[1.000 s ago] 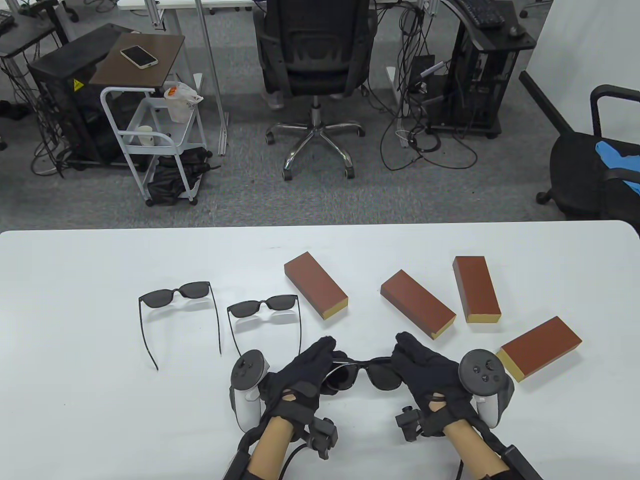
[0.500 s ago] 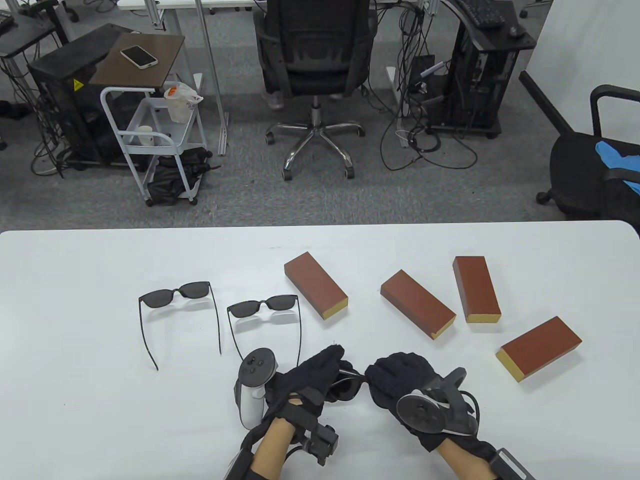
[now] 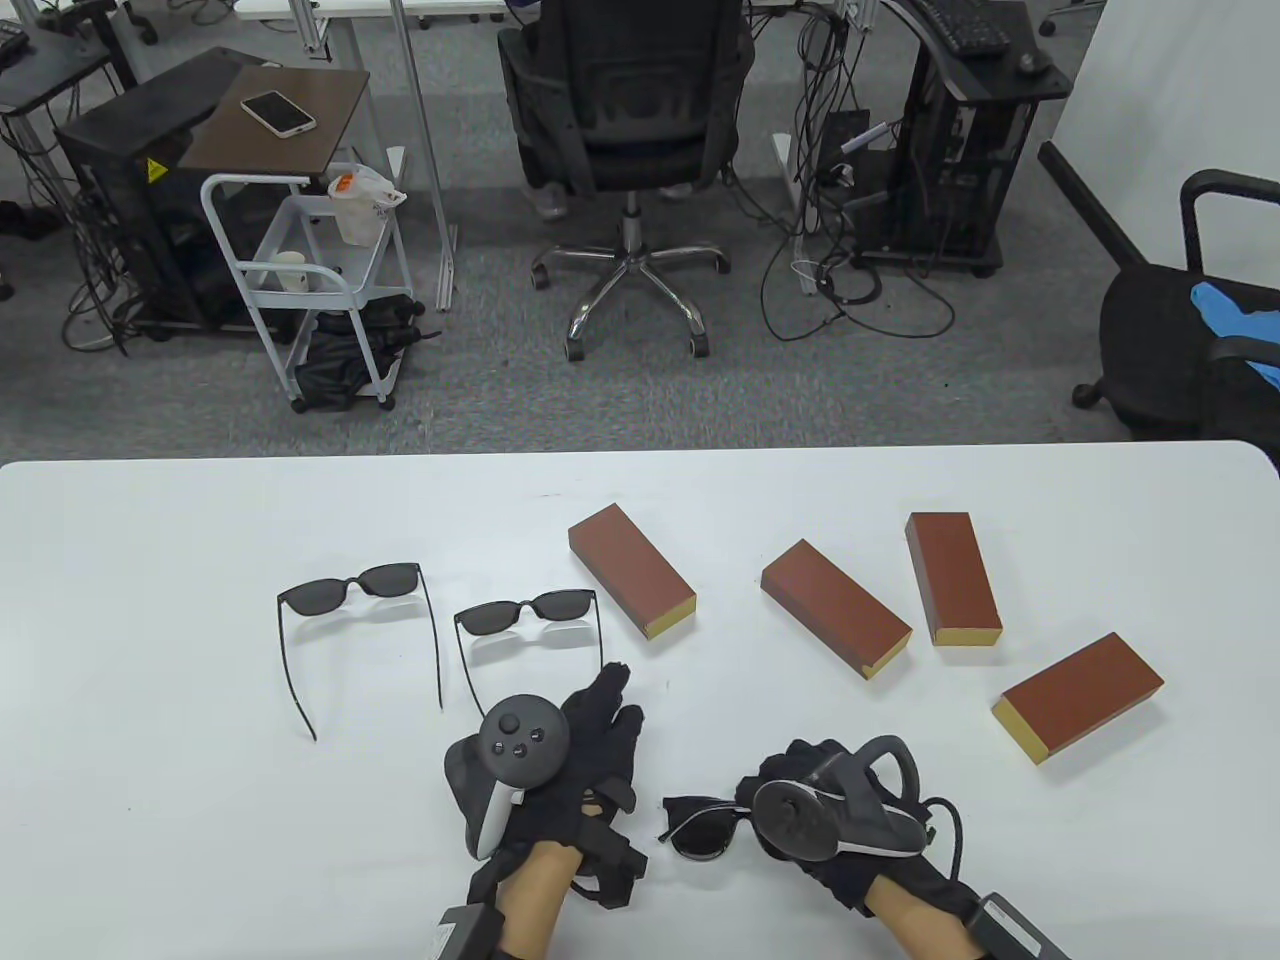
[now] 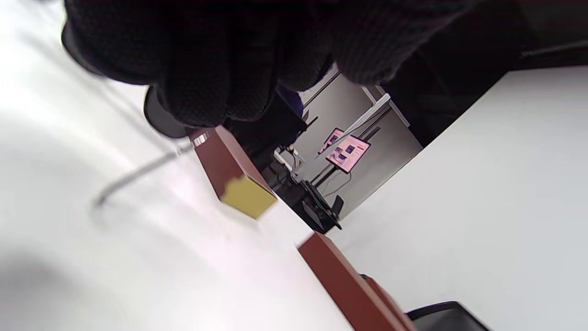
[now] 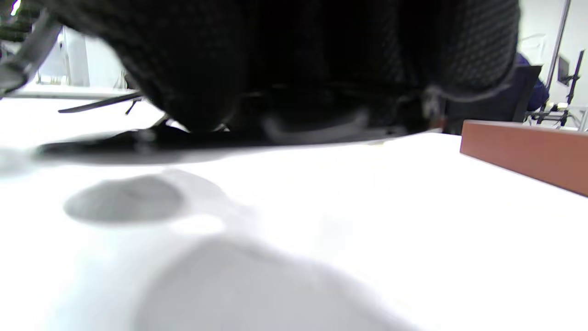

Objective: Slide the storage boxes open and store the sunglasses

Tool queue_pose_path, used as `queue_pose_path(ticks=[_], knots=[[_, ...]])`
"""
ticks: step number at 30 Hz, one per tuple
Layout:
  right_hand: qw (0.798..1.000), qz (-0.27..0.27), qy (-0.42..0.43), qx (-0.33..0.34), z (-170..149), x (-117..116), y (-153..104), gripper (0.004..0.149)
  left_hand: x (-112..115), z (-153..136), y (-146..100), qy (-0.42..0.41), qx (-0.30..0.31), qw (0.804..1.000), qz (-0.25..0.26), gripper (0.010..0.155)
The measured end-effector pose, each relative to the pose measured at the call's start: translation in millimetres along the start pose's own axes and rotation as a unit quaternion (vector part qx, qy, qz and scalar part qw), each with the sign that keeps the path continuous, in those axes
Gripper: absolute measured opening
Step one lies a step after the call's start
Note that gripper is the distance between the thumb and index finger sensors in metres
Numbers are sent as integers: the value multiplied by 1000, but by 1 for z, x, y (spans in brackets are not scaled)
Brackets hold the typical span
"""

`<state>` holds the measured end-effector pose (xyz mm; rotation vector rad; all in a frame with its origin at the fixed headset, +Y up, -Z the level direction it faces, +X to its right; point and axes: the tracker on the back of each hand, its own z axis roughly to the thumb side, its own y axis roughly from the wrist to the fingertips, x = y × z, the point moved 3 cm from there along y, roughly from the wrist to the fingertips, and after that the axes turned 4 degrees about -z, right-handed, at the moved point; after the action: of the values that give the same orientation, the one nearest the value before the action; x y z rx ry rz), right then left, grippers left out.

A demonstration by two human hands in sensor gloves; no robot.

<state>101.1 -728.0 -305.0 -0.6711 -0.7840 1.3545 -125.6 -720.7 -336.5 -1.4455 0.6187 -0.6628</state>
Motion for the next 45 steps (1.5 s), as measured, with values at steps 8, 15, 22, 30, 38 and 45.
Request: queue_pose_path(ticks=[8, 15, 22, 30, 38, 45], knots=[[999, 35, 9, 12, 11, -13, 2, 39, -16, -8, 1, 24, -18, 999, 26, 57], [995, 16, 84, -51, -12, 5, 6, 46, -22, -11, 2, 9, -32, 999, 34, 58], [988, -46, -27, -143, -64, 28, 31, 56, -18, -6, -1, 65, -23, 997, 35, 64], [948, 12, -130, -290, -144, 14, 71, 82, -11, -4, 1, 91, -26, 995, 15, 64], [916, 71, -73, -387, -184, -20, 87, 93, -9, -9, 4, 97, -34, 995, 16, 63], [898, 152, -82, -405, -196, -42, 94, 91, -13, -15, 5, 96, -41, 994, 23, 63]])
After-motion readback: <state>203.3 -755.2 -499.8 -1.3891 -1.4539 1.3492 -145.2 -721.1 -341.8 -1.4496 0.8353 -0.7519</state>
